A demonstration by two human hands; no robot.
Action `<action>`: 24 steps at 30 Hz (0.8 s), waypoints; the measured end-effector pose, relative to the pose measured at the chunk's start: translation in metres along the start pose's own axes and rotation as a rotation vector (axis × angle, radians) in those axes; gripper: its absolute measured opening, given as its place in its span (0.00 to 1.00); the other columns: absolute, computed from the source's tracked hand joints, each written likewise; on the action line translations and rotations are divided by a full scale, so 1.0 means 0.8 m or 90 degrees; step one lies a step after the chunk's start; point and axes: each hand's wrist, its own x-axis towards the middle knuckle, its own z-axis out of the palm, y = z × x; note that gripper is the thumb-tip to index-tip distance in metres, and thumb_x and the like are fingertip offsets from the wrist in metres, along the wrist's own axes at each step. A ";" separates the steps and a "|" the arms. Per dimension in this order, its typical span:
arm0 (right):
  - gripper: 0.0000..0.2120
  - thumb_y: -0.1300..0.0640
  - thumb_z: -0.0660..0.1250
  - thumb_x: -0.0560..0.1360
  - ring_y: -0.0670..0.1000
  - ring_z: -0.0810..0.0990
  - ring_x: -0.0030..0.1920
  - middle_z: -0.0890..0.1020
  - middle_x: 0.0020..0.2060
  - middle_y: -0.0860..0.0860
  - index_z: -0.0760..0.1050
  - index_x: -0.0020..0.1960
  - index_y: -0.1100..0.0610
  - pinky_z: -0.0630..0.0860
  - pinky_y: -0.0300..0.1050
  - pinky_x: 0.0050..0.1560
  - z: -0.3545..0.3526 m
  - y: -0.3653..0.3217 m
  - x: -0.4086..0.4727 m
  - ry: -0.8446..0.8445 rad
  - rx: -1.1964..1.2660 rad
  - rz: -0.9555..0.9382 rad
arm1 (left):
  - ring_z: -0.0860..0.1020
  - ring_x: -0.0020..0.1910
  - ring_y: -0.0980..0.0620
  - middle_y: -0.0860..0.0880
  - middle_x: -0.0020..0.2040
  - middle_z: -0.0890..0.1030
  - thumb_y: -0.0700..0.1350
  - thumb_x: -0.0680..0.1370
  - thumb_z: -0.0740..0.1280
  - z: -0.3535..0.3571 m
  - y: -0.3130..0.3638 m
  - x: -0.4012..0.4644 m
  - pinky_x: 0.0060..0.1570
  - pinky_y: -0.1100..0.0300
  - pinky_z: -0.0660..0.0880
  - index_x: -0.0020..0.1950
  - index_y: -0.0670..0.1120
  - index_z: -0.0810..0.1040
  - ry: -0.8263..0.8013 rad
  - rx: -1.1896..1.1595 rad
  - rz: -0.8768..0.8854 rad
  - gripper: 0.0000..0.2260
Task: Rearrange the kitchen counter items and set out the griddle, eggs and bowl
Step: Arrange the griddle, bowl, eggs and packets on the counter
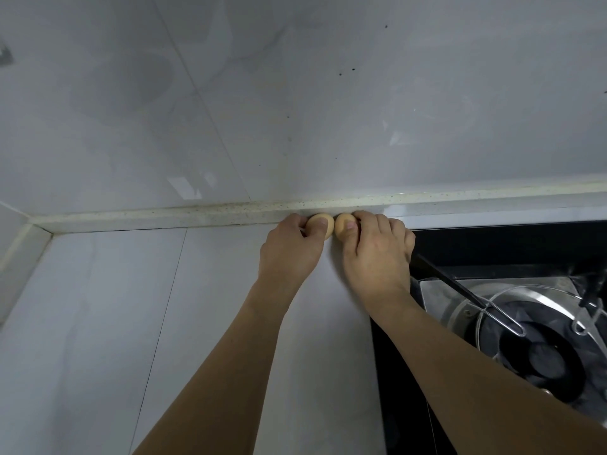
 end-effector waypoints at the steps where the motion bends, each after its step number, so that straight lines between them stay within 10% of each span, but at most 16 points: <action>1: 0.16 0.48 0.52 0.81 0.53 0.69 0.56 0.78 0.53 0.50 0.73 0.59 0.53 0.56 0.46 0.57 0.000 0.000 0.000 0.001 0.000 0.001 | 0.78 0.49 0.51 0.54 0.48 0.80 0.60 0.78 0.60 0.001 0.000 0.000 0.52 0.53 0.76 0.54 0.51 0.77 0.002 0.002 0.001 0.16; 24: 0.22 0.46 0.47 0.80 0.54 0.70 0.57 0.75 0.57 0.53 0.70 0.63 0.56 0.61 0.49 0.60 0.001 -0.003 -0.006 0.032 0.042 -0.048 | 0.78 0.50 0.49 0.49 0.50 0.81 0.58 0.81 0.57 -0.010 -0.008 -0.013 0.52 0.53 0.74 0.56 0.47 0.78 0.008 -0.114 0.010 0.18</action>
